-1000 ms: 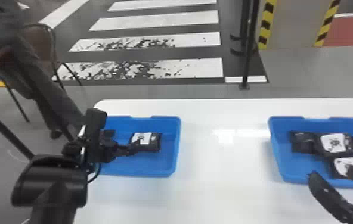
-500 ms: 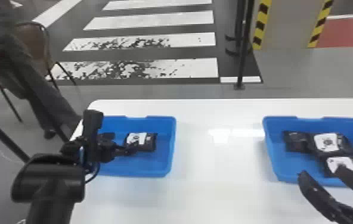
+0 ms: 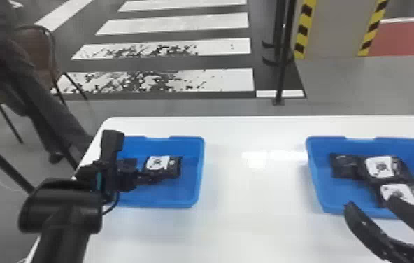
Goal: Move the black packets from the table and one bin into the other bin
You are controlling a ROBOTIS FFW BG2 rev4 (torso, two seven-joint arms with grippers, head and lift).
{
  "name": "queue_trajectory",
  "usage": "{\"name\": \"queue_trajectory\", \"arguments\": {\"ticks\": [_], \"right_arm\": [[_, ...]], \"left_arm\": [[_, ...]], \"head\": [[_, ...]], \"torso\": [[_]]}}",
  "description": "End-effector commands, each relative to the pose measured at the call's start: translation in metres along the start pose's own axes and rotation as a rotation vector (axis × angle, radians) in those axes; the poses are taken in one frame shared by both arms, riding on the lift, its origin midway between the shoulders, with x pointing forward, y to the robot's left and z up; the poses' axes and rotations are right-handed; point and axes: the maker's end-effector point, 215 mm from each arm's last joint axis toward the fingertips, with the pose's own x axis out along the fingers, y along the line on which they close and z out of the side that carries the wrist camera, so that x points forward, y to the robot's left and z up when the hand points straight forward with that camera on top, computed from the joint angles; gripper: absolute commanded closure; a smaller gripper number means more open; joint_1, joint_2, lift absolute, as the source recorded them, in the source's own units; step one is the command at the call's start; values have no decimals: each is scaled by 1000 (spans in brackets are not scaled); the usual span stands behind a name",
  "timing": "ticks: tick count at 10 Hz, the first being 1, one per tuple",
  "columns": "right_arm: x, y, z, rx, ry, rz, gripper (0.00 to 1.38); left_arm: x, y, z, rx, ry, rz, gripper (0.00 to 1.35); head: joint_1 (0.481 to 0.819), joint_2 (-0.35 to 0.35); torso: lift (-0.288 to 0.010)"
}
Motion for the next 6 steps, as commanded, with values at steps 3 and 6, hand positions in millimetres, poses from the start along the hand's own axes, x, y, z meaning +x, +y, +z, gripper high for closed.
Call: {"name": "queue_trajectory", "arguments": {"ticks": [3, 6], "right_arm": [[2, -1, -5, 11, 6, 3, 159], [3, -1, -8, 18, 11, 11, 159]], "left_arm": [[8, 0, -11, -30, 35, -6, 298], [17, -21, -3, -32, 23, -34, 924]], "head": [[695, 140], [695, 131]], "torso": [[-110], [-110]]}}
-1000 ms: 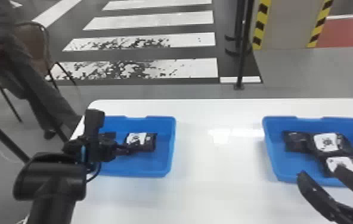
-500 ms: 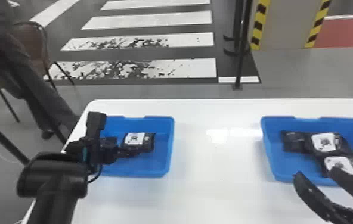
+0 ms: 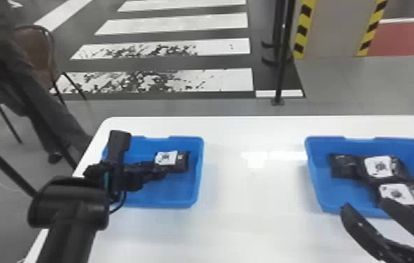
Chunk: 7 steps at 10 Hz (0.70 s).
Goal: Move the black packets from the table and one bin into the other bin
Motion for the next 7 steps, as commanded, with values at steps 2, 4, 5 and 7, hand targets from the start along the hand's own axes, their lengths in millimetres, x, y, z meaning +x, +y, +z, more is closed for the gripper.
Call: {"name": "queue_trajectory", "arguments": {"ticks": [2, 4, 5, 7], "right_arm": [[0, -1, -6, 18, 7, 3, 159], [-1, -2, -7, 22, 7, 6, 159], [-1, -1, -5, 22, 5, 8, 159], [-1, -1, -4, 18, 5, 10, 159]], "left_arm": [[3, -7, -6, -25, -3, 2, 1208], [-2, -2, -14, -60, -26, 5, 1208], [-4, -6, -15, -94, -57, -12, 1208], [-30, 3, 2, -123, -138, 7, 1208]], "head": [[695, 116], [695, 112], [695, 117], [695, 122]], "torso": [[-110], [-110], [-110], [-110]]}}
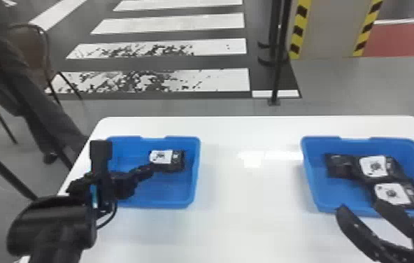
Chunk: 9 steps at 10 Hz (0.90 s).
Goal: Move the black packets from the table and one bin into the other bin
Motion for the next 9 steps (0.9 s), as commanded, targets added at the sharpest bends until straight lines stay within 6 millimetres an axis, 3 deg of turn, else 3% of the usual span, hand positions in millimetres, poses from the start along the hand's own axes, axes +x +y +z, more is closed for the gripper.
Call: {"name": "queue_trajectory", "arguments": {"ticks": [1, 3, 5, 7, 9], "right_arm": [[1, 0, 1, -3, -1, 2, 159], [8, 7, 8, -9, -14, 24, 159], [21, 14, 17, 2, -36, 53, 159], [42, 28, 28, 16, -60, 114, 159], [72, 55, 44, 22, -90, 206, 159]], "left_arm": [[-18, 0, 22, -29, -84, -6, 1208], [-54, -1, 46, -82, -196, -12, 1208], [-99, -33, 58, -144, -299, -76, 1208], [-124, -79, 58, -236, -369, -179, 1208], [-125, -142, 64, -250, -362, -309, 1208]], "head": [[695, 126], [695, 139], [695, 154], [695, 151], [695, 132]], "torso": [[-110], [-110], [-110], [-110], [-110]]}}
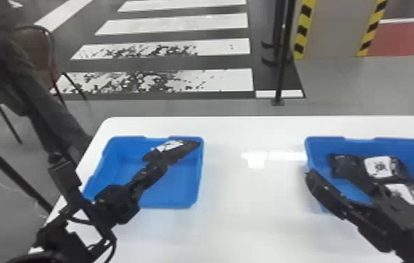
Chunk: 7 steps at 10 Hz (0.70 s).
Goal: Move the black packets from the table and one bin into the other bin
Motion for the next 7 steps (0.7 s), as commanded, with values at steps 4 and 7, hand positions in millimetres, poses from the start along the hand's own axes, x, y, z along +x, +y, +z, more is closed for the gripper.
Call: {"name": "queue_trajectory", "arguments": {"ticks": [4, 7], "right_arm": [[64, 47, -3, 144, -32, 189, 159], [81, 59, -37, 417, -17, 249, 159]], "left_arm": [[32, -83, -6, -26, -2, -180, 1208], [28, -98, 8, -54, -53, -230, 1208]], "head": [[695, 80], [695, 104]], "torso": [[-110], [-110]]}}
